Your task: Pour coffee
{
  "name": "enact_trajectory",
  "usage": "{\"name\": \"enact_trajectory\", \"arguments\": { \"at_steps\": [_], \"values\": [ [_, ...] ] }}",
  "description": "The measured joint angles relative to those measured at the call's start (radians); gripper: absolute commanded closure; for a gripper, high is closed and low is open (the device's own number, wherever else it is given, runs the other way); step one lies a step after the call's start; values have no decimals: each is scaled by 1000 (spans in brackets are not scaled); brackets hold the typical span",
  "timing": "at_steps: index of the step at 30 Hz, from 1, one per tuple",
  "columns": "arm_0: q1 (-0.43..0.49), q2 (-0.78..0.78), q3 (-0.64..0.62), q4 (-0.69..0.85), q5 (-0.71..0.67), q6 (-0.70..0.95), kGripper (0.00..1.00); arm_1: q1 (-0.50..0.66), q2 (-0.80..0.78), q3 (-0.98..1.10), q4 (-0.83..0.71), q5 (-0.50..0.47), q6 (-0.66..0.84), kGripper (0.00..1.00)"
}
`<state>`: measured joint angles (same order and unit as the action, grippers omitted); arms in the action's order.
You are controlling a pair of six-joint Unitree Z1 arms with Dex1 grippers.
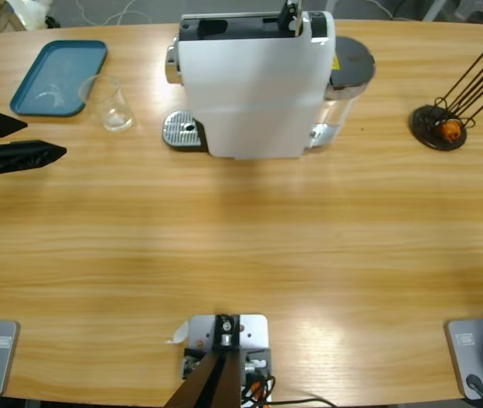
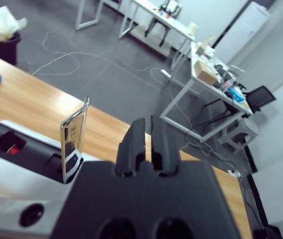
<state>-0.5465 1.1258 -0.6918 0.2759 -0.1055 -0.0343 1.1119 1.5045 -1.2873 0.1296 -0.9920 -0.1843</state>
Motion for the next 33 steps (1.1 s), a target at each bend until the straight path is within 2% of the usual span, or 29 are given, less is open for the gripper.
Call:
{"name": "enact_trajectory", "arguments": {
  "at_steps": [3,7,19,28,33],
  "values": [
    [0,0,0,0,0,0,64,11,50,81,-131,-79,1,1000],
    [0,0,0,0,0,0,64,13,86,115,-152,-105,1,1000],
    [0,0,0,0,0,0,64,13,136,105,-152,-108,11,1000],
    [0,0,0,0,0,0,64,14,241,-18,-177,-97,-132,1000],
    [0,0,0,0,0,0,64,11,262,-57,-177,-89,-160,1000]
  ]
}}
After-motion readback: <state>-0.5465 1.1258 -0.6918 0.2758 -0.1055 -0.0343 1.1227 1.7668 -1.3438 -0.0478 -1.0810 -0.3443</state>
